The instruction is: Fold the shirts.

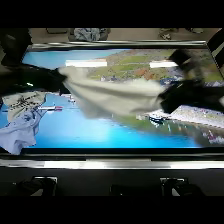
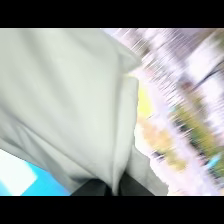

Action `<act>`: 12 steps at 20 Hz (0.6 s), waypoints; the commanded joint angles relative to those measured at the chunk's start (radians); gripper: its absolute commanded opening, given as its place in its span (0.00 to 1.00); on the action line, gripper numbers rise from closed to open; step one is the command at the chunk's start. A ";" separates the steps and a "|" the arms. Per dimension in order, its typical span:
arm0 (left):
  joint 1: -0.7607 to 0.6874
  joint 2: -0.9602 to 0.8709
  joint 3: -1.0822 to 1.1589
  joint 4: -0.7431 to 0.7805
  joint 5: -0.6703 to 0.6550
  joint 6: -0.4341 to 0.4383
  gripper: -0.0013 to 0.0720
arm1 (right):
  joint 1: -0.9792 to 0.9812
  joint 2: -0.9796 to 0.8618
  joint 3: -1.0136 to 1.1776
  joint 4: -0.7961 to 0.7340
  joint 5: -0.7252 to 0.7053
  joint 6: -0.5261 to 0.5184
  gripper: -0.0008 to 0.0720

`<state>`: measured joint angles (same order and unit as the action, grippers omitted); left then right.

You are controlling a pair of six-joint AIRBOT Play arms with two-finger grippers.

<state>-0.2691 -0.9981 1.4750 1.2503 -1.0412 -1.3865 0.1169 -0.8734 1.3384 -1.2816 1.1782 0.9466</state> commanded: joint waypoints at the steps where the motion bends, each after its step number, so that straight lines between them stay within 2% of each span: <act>1: 0.045 0.170 0.141 0.010 0.003 -0.058 0.06 | -0.060 0.162 0.248 -0.120 -0.024 0.013 0.08; 4: -0.010 0.279 0.142 -0.023 0.003 -0.059 0.06 | -0.060 0.220 0.264 -0.097 0.060 0.082 0.08; 6: -0.023 0.318 0.142 -0.014 -0.007 -0.109 0.06 | -0.060 0.227 0.264 -0.099 0.169 0.090 0.08; 8: -0.023 0.315 0.136 0.036 -0.113 -0.146 0.06 | -0.060 0.201 0.263 -0.098 0.312 0.090 0.08; 10: -0.023 0.293 0.067 0.071 -0.256 -0.177 0.06 | -0.060 0.142 0.232 -0.095 0.526 0.093 0.08; 12: -0.024 0.272 -0.085 0.069 -0.308 -0.178 0.06 | -0.055 0.084 0.094 -0.068 0.635 0.093 0.08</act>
<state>-0.2905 -0.7170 1.5120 1.2869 -1.2240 -1.5318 0.0586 -0.7341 1.5314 -1.3640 1.5810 1.0325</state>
